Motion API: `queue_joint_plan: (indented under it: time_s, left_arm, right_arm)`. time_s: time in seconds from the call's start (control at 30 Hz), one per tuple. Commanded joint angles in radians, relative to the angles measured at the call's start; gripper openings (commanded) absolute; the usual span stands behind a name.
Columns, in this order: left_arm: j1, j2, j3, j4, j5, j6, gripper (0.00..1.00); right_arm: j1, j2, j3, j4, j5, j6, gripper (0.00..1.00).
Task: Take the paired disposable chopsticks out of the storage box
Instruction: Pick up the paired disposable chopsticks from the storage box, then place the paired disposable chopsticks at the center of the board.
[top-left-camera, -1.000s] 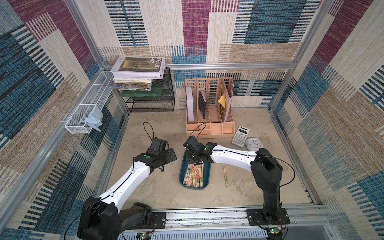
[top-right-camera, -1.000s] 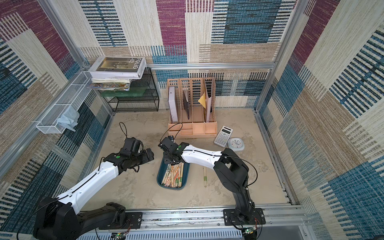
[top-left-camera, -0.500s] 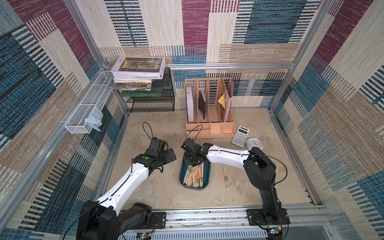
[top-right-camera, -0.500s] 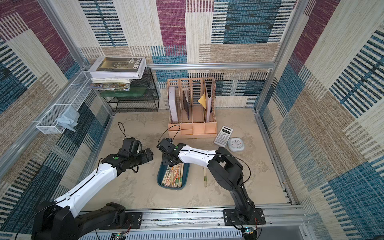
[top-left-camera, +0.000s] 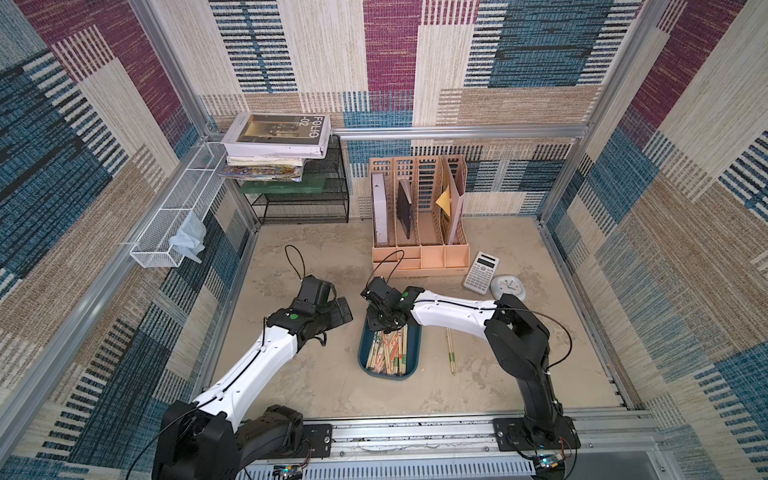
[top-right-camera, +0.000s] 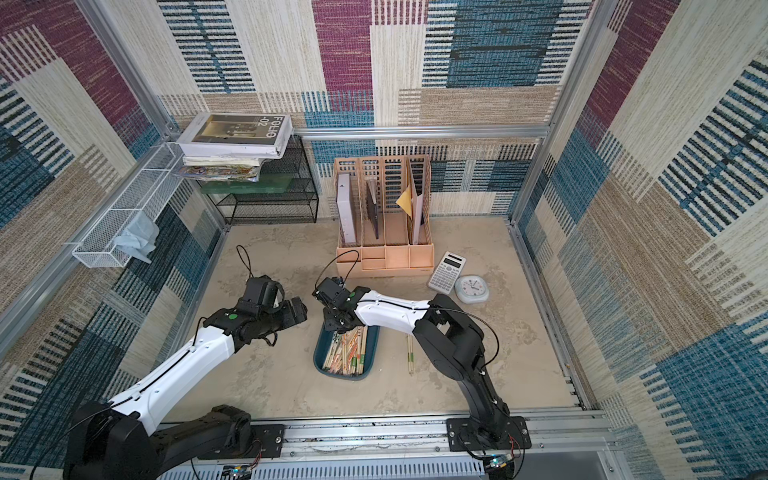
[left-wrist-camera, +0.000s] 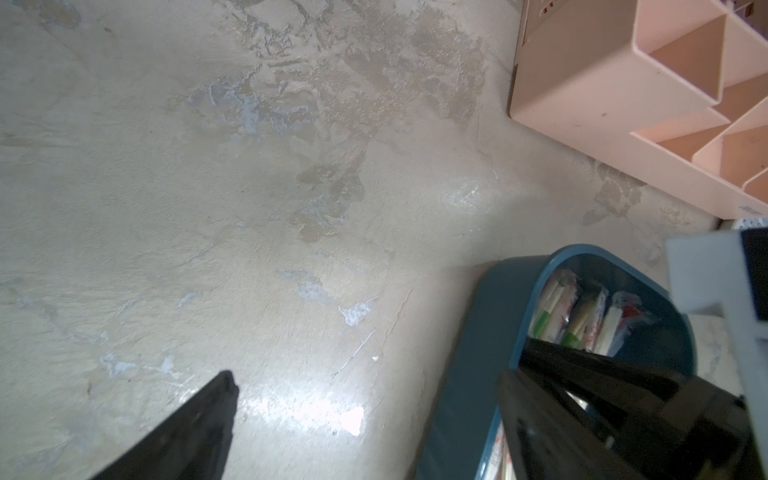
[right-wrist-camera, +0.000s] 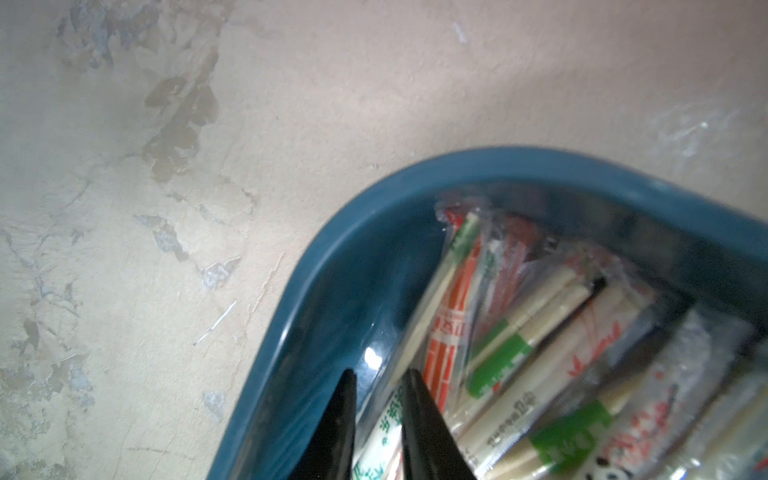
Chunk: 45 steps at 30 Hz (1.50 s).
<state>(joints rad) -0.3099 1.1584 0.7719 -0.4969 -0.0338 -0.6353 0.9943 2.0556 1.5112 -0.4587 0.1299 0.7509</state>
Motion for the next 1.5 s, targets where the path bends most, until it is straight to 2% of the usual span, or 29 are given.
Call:
queue_joint_plan:
  time_s: [0.0,0.1,0.57,0.93,1.13,1.3,1.47]
  left_arm:
    - [0.0,-0.003,0.003,0.0,-0.003,0.007,0.99]
    - [0.001,-0.005,0.003,-0.002,-0.003,0.009,0.99]
    - [0.001,0.01,0.026,-0.007,0.009,0.007,0.99]
    - [0.0,0.018,0.047,-0.014,0.035,0.018,0.99]
    - [-0.004,0.035,0.06,-0.003,0.101,0.024,0.99]
    - [-0.048,0.051,0.072,-0.002,0.121,0.014,0.99]
    - [-0.119,0.082,0.071,-0.003,0.088,-0.011,0.99]
  right_arm:
    - [0.003,-0.007,0.0,-0.013,0.001,-0.001,0.21]
    - [0.003,-0.014,-0.003,-0.012,-0.004,-0.001,0.15]
    - [0.003,-0.088,-0.03,0.002,-0.013,0.007,0.0]
    - [-0.009,-0.213,-0.059,-0.004,0.031,0.006,0.0]
    - [-0.042,-0.308,-0.088,-0.007,0.057,-0.006,0.0]
    - [-0.095,-0.415,-0.15,-0.011,0.079,-0.017,0.0]
    - [-0.177,-0.537,-0.269,-0.013,0.091,-0.018,0.0]
